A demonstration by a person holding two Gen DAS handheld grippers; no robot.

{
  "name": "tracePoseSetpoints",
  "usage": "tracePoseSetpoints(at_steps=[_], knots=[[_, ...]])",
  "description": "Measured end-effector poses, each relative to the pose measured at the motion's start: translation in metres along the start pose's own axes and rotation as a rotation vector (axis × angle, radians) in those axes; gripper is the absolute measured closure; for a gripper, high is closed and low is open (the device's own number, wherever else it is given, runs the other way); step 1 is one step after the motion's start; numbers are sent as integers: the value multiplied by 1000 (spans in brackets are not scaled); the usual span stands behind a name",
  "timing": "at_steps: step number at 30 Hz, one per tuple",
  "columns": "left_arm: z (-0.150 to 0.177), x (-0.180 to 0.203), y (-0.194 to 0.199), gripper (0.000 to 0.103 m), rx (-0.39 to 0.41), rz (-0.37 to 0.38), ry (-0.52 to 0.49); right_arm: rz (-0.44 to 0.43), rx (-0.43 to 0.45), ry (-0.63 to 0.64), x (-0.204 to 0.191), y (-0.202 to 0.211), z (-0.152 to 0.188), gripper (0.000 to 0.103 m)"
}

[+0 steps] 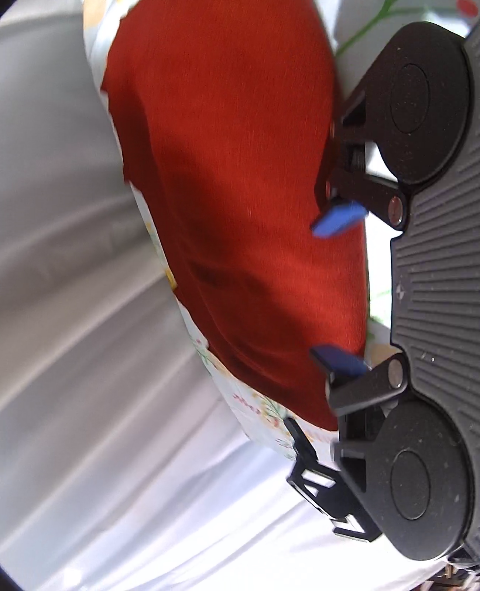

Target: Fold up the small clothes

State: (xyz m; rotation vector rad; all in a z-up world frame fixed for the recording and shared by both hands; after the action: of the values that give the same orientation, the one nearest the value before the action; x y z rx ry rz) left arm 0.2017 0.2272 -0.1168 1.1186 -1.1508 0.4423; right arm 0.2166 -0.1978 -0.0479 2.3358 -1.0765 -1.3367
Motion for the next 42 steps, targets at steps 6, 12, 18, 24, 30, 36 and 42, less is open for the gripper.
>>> tracePoseSetpoints(at_steps=[6,12,18,24,30,36,42], knots=[[-17,-3,-9,49,-38,40,5,-1,-42,82,-23,-41,-2,80],[-20,-14,-15,77,-58,58,17,19,-62,84,-23,-56,4,83],[-10,-7,-3,83,2,56,-42,51,-78,131,-30,-54,8,89],[5,9,18,84,46,83,-98,55,-47,129,-41,-51,5,89],[6,10,13,84,43,32,-61,53,-91,157,-53,-66,12,90],[7,16,12,84,50,18,-65,35,-23,138,-56,-56,9,90],[7,49,10,84,68,-65,-181,43,-76,151,-54,-48,1,90]])
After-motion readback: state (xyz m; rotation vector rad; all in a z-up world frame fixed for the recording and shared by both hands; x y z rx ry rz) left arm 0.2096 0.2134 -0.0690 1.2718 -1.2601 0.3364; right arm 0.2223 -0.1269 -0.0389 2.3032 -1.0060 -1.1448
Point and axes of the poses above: each gripper's, at about its wrist camera, not at the fingertips, and y roughly against the way its jaws point, x to its right, z to its underside, the point moved 1 cm from there along -y, roughly the way its jaws point, and after that the axes turned 5 degrees about -z, right-handed, at the moved point
